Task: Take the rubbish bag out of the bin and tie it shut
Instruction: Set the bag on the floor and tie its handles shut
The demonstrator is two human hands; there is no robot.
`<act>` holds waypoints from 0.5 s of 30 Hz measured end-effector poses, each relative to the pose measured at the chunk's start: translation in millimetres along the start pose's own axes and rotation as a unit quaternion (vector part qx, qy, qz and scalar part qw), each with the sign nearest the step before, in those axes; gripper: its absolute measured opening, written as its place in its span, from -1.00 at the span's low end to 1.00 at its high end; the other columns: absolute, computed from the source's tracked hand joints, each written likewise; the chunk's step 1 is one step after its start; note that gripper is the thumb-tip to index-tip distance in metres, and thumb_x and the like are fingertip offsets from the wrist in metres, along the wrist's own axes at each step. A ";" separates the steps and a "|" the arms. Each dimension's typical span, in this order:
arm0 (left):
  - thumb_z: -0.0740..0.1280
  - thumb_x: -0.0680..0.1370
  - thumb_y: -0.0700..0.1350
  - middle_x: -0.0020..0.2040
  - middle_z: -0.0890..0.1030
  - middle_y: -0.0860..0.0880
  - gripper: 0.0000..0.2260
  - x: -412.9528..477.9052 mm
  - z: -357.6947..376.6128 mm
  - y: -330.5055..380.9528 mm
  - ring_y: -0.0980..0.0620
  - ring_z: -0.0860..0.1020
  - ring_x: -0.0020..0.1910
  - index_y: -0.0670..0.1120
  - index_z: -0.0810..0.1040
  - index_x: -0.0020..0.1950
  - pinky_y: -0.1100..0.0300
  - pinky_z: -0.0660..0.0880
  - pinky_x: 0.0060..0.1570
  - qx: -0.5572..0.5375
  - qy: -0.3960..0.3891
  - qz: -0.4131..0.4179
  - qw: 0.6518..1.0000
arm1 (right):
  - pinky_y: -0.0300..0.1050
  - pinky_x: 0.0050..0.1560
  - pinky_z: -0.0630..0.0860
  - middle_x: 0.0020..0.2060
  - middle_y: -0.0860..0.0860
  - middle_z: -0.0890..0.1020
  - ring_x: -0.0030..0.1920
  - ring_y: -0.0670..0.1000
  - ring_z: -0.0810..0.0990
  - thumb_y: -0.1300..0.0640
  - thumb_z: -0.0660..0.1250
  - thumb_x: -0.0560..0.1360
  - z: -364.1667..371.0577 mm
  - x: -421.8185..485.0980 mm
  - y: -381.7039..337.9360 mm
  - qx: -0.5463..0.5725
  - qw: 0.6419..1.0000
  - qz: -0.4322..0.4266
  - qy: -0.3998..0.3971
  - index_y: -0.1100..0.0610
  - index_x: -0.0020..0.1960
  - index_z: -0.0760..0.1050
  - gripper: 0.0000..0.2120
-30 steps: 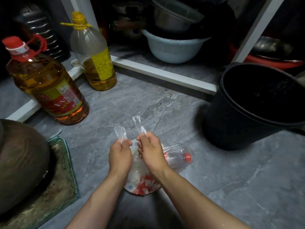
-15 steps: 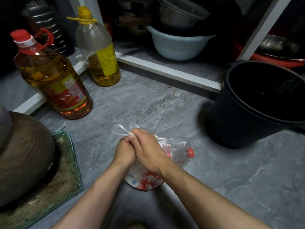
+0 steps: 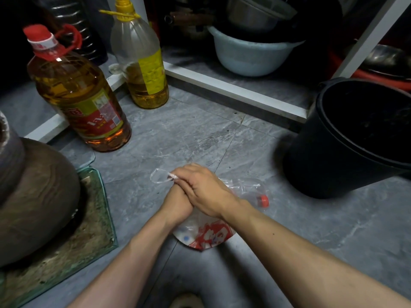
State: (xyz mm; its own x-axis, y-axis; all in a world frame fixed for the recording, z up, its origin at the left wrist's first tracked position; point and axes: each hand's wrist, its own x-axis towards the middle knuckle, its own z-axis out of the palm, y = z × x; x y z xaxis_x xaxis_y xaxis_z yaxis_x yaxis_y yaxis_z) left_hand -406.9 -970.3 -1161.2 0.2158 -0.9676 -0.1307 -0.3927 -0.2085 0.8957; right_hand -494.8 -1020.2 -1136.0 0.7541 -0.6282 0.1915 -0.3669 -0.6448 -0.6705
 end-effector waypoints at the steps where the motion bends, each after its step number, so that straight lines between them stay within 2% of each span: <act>1: 0.11 0.45 -0.08 0.05 0.54 -0.16 -0.76 -1.2 -1.8 -0.8 -0.06 0.52 0.14 -0.11 0.44 0.04 0.11 0.46 0.11 -0.006 -0.010 0.011 1.000 | 0.08 0.07 0.49 -0.09 0.10 0.64 -0.03 0.12 0.57 -0.04 0.05 0.62 -0.9 1.6 1.3 -0.012 1.000 0.004 -0.008 0.16 0.06 0.57 -0.61; 4: 0.18 0.47 -0.26 -0.11 0.61 -0.07 -0.82 -5.8 -6.3 0.2 0.07 0.58 -0.04 -0.08 0.53 -0.06 0.09 0.55 -0.05 -0.059 -0.037 0.007 0.998 | 0.08 0.03 0.50 -0.11 0.06 0.62 -0.05 0.09 0.56 -0.09 0.02 0.62 -1.5 4.8 5.8 -0.027 0.999 0.022 -0.021 0.14 0.03 0.53 -0.59; 6: 0.19 0.52 -0.42 -0.19 0.63 -0.02 -0.71 -8.6 -9.5 2.3 0.10 0.59 -0.13 -0.06 0.55 -0.11 0.15 0.55 -0.12 -0.110 -0.054 -0.032 0.992 | 0.09 0.03 0.50 -0.11 0.05 0.61 -0.04 0.09 0.55 -0.08 0.03 0.63 -0.7 7.3 7.8 -0.031 0.998 0.032 -0.033 0.13 0.02 0.52 -0.62; 7: 0.19 0.53 -0.44 -0.22 0.64 -0.03 -0.72 -9.1 -9.6 0.4 0.06 0.60 -0.15 -0.10 0.57 -0.12 0.16 0.54 -0.14 -0.139 -0.067 -0.051 0.987 | 0.09 0.02 0.50 -0.12 0.05 0.61 -0.05 0.09 0.55 -0.07 0.04 0.63 -0.9 8.6 8.8 -0.035 0.998 0.036 -0.041 0.13 0.01 0.51 -0.65; 9: 0.23 0.52 -0.36 -0.22 0.62 -0.18 -0.87 -8.4 -11.2 -2.4 -0.09 0.58 -0.15 -0.29 0.58 -0.11 0.02 0.49 -0.12 -0.196 -0.076 -0.087 0.974 | 0.09 0.02 0.50 -0.15 0.00 0.57 -0.07 0.08 0.53 -0.02 0.07 0.65 -1.3 11.0 9.4 -0.048 0.997 0.038 -0.056 0.11 -0.02 0.47 -0.72; 11: 0.26 0.41 -0.27 -0.19 0.56 -0.27 -0.78 -8.4 -15.0 -4.9 -0.19 0.51 -0.14 -0.42 0.53 -0.10 -0.04 0.43 -0.11 -0.248 -0.078 -0.101 0.960 | 0.08 -0.01 0.49 -0.19 -0.03 0.50 -0.10 0.08 0.51 0.00 0.09 0.65 -2.3 13.1 9.1 -0.060 0.996 0.037 -0.057 0.10 -0.05 0.45 -0.75; 13: 0.29 0.29 -0.23 -0.22 0.53 -0.26 -0.80 -10.5 -17.9 -7.0 -0.18 0.49 -0.19 -0.34 0.58 -0.19 0.01 0.43 -0.15 -0.303 -0.060 -0.116 0.944 | 0.07 -0.03 0.50 -0.18 -0.02 0.50 -0.11 0.10 0.52 -0.03 0.08 0.65 -4.3 15.4 9.4 -0.079 0.994 0.044 -0.056 0.08 -0.06 0.45 -0.74; 15: 0.33 0.23 -0.18 -0.24 0.49 -0.23 -0.78 -10.8 -18.6 -8.7 -0.14 0.45 -0.23 -0.30 0.53 -0.22 0.03 0.39 -0.17 -0.368 -0.050 -0.112 0.922 | 0.05 -0.04 0.51 -0.16 -0.02 0.50 -0.08 0.12 0.55 -0.06 0.08 0.65 -8.3 16.3 9.2 -0.098 0.991 0.054 -0.067 0.04 -0.07 0.46 -0.73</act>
State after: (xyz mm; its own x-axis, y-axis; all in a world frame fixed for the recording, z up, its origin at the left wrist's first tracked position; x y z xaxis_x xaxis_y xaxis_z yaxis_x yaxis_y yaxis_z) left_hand -389.3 -955.4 -1159.6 0.1195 -0.9281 -0.3527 0.3715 -0.2877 0.8828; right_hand -490.4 -1040.0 -1133.2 0.7655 -0.6431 0.0207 -0.5382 -0.6577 -0.5271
